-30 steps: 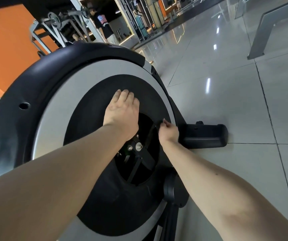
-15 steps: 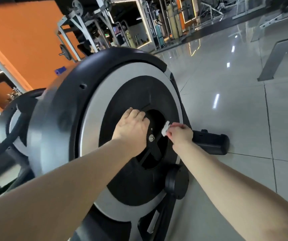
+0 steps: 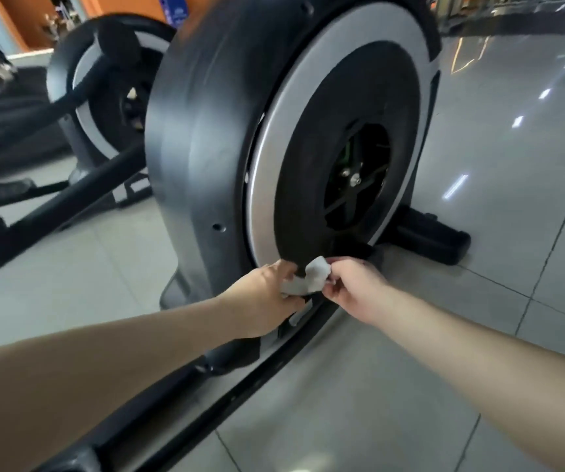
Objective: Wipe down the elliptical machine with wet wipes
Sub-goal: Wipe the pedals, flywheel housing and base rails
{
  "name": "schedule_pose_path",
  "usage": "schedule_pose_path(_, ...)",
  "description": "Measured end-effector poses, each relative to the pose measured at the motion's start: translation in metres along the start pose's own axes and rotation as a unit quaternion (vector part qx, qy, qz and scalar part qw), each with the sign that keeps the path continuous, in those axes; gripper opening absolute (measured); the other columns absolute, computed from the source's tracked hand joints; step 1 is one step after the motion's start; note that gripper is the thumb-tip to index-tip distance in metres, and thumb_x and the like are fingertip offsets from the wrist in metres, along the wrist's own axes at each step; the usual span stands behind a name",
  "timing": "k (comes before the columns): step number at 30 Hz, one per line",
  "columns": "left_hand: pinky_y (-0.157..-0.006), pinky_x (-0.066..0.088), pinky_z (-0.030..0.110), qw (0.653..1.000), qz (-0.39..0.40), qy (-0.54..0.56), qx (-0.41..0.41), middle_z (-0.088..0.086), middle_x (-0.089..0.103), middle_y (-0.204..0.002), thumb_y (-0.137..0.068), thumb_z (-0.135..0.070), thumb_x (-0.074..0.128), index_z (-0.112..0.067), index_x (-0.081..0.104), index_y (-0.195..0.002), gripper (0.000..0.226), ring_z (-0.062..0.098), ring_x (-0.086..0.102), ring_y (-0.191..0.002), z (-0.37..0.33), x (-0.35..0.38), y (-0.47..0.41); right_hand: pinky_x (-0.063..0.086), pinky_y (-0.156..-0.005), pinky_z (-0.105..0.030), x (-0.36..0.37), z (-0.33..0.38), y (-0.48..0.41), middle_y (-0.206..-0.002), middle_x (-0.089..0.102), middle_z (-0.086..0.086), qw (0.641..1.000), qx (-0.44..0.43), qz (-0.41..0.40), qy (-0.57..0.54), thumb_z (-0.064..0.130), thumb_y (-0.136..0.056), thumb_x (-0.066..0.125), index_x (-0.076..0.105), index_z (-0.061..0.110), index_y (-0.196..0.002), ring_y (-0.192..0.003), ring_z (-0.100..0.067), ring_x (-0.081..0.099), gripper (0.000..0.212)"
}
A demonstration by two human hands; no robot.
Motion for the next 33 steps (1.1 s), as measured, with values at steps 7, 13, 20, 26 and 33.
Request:
schedule_pose_path(7, -0.060, 0.058, 0.025, 0.974, 0.113, 0.183, -0.065, 0.006, 0.076, -0.081, -0.094, -0.016, 0.066, -0.018, 0.062, -0.112, 0.018, 0.016, 0.071, -0.066, 0.062, 0.056, 0.037, 0.056, -0.063, -0.031, 0.032, -0.097, 0.018, -0.083, 0.065, -0.016, 0.982, 0.111, 0.150, 0.031, 0.005, -0.097, 0.042, 0.061, 0.002, -0.094, -0.070, -0.025, 0.065, 0.020)
schedule_pose_path(13, -0.067, 0.058, 0.024, 0.967, 0.160, 0.165, -0.111, 0.000, 0.078, -0.078, -0.090, -0.034, 0.072, -0.012, 0.067, -0.097, 0.023, 0.014, 0.069, -0.065, 0.110, 0.102, 0.039, 0.041, -0.056, -0.021, 0.018, -0.146, 0.024, -0.078, 0.065, -0.005, 0.937, 0.058, 0.169, 0.301, -0.008, -0.086, 0.067, 0.067, 0.009, -0.101, -0.065, -0.012, 0.056, 0.022)
schedule_pose_path(20, -0.067, 0.058, 0.025, 0.958, 0.130, 0.210, -0.146, -0.002, 0.075, -0.084, -0.083, -0.030, 0.080, -0.020, 0.065, -0.094, 0.021, 0.015, 0.068, -0.076, 0.133, 0.134, 0.042, 0.046, -0.052, -0.026, -0.005, -0.170, 0.016, -0.084, 0.075, -0.005, 0.875, 0.049, 0.125, 0.464, 0.008, -0.091, 0.068, 0.066, 0.014, -0.100, -0.060, -0.015, 0.063, 0.011)
schedule_pose_path(26, -0.056, 0.049, 0.024, 0.945, 0.068, 0.267, -0.176, 0.002, 0.074, -0.071, -0.089, -0.025, 0.072, -0.017, 0.064, -0.097, 0.013, 0.009, 0.059, -0.058, 0.150, 0.150, 0.051, 0.055, -0.061, -0.029, -0.010, -0.184, 0.007, -0.092, 0.077, -0.010, 0.892, 0.094, 0.064, 0.438, 0.003, -0.098, 0.052, 0.064, 0.013, -0.104, -0.068, -0.020, 0.074, 0.016)
schedule_pose_path(33, -0.048, 0.044, 0.021, 0.962, 0.078, 0.214, -0.152, -0.001, 0.064, -0.067, -0.096, -0.032, 0.065, -0.023, 0.059, -0.093, 0.010, 0.009, 0.055, -0.052, 0.150, 0.156, 0.048, 0.044, -0.057, -0.022, 0.000, -0.217, 0.010, -0.094, 0.075, -0.010, 0.919, 0.210, 0.153, 0.297, 0.022, -0.098, 0.064, 0.072, 0.006, -0.115, -0.077, -0.016, 0.067, 0.024)
Point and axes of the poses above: each hand's wrist, its own y-axis away from the middle knuckle, its own x-axis out of the palm, z = x × y, the point moved 7 cm from there along -y, towards the middle knuckle
